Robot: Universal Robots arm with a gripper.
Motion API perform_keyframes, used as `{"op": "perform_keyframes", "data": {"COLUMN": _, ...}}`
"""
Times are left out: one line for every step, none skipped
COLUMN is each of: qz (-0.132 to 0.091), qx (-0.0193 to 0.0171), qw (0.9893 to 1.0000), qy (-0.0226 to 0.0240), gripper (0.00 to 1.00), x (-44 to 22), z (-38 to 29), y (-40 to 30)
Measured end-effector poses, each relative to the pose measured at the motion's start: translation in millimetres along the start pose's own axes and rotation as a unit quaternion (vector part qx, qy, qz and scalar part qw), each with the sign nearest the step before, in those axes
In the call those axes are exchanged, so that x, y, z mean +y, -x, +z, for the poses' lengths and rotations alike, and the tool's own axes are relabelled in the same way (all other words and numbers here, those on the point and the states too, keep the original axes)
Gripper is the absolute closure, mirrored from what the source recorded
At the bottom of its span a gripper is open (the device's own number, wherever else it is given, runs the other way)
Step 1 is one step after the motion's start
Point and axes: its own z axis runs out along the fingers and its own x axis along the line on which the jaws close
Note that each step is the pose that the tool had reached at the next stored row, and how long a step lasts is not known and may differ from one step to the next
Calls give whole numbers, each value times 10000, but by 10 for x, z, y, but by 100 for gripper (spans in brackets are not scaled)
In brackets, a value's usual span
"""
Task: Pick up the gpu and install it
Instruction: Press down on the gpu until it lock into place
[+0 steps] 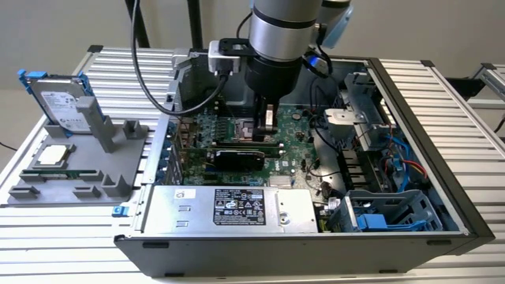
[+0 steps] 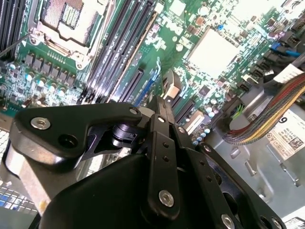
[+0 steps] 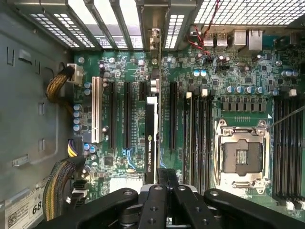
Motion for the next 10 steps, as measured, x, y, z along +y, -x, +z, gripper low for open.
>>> {"op": "perform_keyframes", "data": {"qz": 0, "qx": 0, "qw": 10000, "qy": -5, "gripper": 100, "x": -3, "z": -7, "y": 0}}
{"op": "perform_keyframes", "data": {"qz": 1, "qx": 0, "qw": 10000, "qy": -10, "gripper": 100, "x": -5, "z": -16, "y": 0}}
{"op": "perform_keyframes", "data": {"qz": 0, "qx": 0, "qw": 10000, "qy": -13, "gripper": 100, "x": -8, "z": -28, "y": 0}}
{"op": "perform_keyframes", "data": {"qz": 0, "qx": 0, "qw": 10000, "qy": -14, "gripper": 100, "x": -9, "z": -41, "y": 0}}
{"op": "perform_keyframes", "data": {"qz": 0, "qx": 0, "qw": 10000, "qy": -16, "gripper": 100, "x": -8, "z": -53, "y": 0}}
{"op": "perform_keyframes", "data": {"qz": 1, "qx": 0, "qw": 10000, "qy": -17, "gripper": 100, "x": -8, "z": -63, "y": 0}}
{"op": "perform_keyframes", "data": {"qz": 0, "qx": 0, "qw": 10000, "qy": -18, "gripper": 100, "x": -8, "z": -72, "y": 0}}
{"op": "perform_keyframes", "data": {"qz": 0, "qx": -1, "qw": 10000, "qy": -19, "gripper": 100, "x": -8, "z": -76, "y": 0}}
{"op": "perform_keyframes", "data": {"qz": 0, "qx": -1, "qw": 10000, "qy": -19, "gripper": 100, "x": -8, "z": -76, "y": 1}}
{"op": "perform_keyframes", "data": {"qz": 0, "qx": -2, "qw": 10000, "qy": -19, "gripper": 100, "x": -8, "z": -76, "y": 1}}
